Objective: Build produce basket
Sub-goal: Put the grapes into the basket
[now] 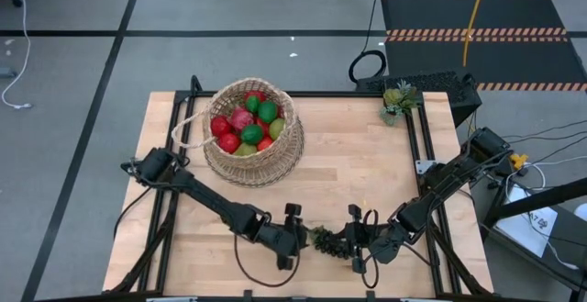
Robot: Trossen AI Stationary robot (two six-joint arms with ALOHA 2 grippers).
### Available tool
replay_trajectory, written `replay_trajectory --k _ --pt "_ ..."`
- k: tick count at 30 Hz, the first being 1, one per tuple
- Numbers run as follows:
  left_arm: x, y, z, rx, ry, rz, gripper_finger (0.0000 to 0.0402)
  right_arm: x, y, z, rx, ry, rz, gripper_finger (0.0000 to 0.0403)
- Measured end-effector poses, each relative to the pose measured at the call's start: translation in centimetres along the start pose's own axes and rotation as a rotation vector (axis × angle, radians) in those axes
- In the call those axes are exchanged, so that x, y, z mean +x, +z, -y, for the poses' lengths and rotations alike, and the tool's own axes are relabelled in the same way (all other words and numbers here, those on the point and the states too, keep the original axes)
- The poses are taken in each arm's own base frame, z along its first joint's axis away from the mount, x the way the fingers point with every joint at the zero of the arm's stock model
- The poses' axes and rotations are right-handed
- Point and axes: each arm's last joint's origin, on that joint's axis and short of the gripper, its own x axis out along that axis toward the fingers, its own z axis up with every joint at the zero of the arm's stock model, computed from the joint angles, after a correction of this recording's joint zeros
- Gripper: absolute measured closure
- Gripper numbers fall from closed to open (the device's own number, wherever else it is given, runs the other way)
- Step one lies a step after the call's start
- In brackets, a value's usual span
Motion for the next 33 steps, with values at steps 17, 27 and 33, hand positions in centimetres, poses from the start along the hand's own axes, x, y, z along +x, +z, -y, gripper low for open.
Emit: replay_trajectory --k 17,27,33 --pt "5.8 -3.3 -0.8 -0.07 -0.004 -0.026 0.0112 -0.2 -0.1 -0.3 -0.001 0.014 0.005 0.0363" --pt "6.3 -3.3 -1.3 -0.011 -0.057 -0.004 0.0212 -0.2 -0.1 -0.3 -0.013 0.013 0.002 0.0363" --pt "6.2 -3.2 -1.1 0.022 -0.068 0.007 0.0316 -0.2 -0.2 -0.3 -0.017 0.011 -0.001 0.0363"
